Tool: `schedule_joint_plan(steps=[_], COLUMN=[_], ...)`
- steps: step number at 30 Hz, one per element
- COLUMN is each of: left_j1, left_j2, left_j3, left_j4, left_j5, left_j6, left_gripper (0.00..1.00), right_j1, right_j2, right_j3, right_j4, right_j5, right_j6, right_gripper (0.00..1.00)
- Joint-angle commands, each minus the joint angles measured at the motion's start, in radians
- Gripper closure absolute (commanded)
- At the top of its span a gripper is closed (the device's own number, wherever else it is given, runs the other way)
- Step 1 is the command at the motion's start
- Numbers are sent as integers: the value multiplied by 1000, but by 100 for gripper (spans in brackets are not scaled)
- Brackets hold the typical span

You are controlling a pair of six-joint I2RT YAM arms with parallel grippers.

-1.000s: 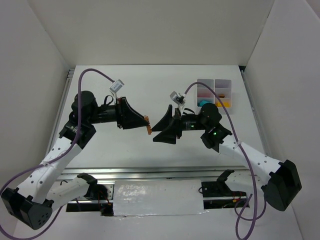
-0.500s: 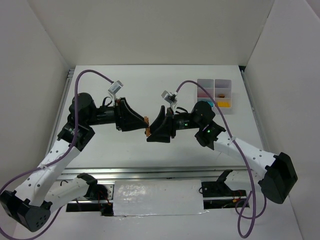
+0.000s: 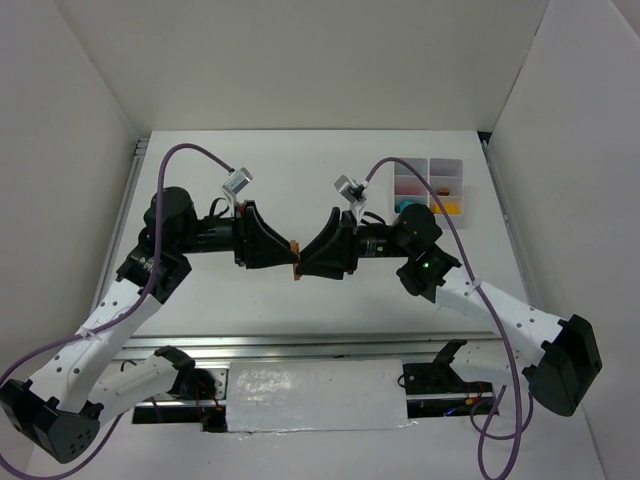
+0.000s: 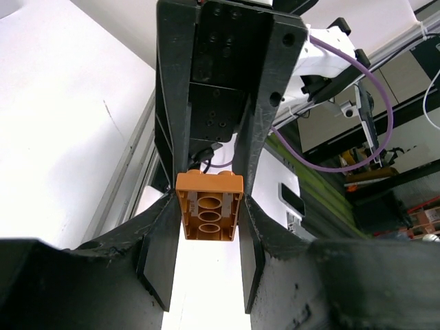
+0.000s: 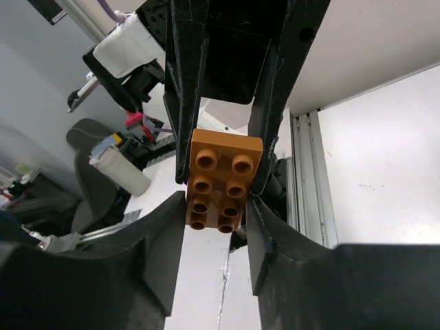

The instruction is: Sort the legos into containers by color

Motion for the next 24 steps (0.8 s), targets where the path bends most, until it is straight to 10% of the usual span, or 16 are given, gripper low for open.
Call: schedule_joint_plan(steps=[1,11,14,18,21,22,23,24], left_j1=[-3,-3,-3,-3,-3,-1,-1,-1], left_j2=[-9,-12,-9,-14,-14,-12,-7,-3], left_j3=[-7,-6,-7,-4,14,33,49,68], left_j4=[14,10,14,4,-48,-77,-113,-207], left_j5=[7,-15,-7,-13,-62,-93,-137,-189], left_j6=[13,21,18,24,45,67,81,97], left_gripper=[100,100,100,100,98,88,49,30], right_j1=[4,5,7,7,5,5,4,-1], right_j2=[-9,47,47,38,34,37,41,41], right_j3=[62,69,68,68,63,59,56,47], right_j4=[43,126,130,75,40,37,19,6], right_j5=[20,12,14,31,55,58,63,71], right_j6=[-10,62,56,18,-16,-22,-40,-51], right_gripper=[58,28,41,96,100,100,100,100])
